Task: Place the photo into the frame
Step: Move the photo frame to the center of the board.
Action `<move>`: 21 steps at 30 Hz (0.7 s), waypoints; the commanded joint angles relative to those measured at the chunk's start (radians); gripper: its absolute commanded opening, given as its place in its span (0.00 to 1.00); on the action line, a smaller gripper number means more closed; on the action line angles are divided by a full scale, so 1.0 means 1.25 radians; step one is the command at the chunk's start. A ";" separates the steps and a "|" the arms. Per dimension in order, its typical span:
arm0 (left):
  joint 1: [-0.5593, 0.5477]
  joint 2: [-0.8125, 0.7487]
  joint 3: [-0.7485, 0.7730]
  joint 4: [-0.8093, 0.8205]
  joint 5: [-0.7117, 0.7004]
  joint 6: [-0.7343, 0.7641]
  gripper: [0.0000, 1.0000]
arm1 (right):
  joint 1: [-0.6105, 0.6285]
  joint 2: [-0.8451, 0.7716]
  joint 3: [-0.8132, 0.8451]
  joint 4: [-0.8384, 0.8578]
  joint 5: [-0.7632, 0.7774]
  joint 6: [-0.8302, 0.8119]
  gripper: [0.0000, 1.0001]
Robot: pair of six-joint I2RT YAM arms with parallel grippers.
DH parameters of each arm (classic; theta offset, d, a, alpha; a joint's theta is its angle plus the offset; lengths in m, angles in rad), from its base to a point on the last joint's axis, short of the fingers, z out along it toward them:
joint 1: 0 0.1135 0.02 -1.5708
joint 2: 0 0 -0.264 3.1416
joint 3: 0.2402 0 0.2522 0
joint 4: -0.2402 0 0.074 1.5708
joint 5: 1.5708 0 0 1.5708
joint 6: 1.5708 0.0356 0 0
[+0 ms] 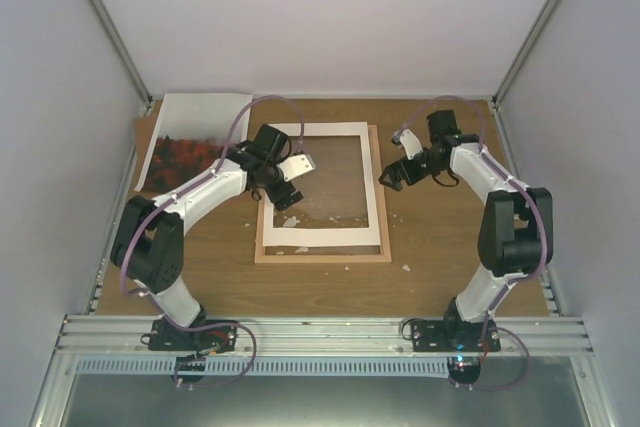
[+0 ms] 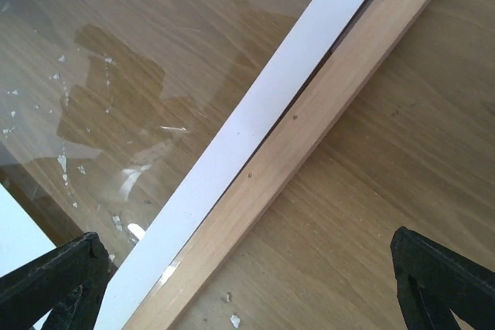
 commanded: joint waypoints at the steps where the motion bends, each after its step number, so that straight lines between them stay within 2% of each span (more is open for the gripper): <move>1: 0.001 0.007 0.019 -0.002 -0.008 0.016 0.98 | 0.009 -0.027 0.040 0.008 0.010 -0.030 0.99; 5: 0.000 0.021 0.025 0.005 -0.004 -0.014 0.98 | 0.038 0.037 0.139 -0.005 0.071 -0.022 0.99; 8: 0.001 0.032 0.029 0.004 -0.021 -0.013 0.98 | 0.089 0.069 0.164 0.010 0.143 -0.050 1.00; 12: 0.000 0.023 0.006 -0.001 -0.034 0.010 0.99 | 0.183 0.049 0.097 0.070 0.246 -0.138 1.00; 17: 0.011 0.005 -0.029 -0.005 -0.020 0.022 0.99 | 0.247 -0.010 0.000 0.092 0.244 -0.214 1.00; 21: 0.014 0.008 -0.038 -0.008 -0.005 0.021 0.99 | 0.286 -0.022 -0.044 0.096 0.288 -0.241 1.00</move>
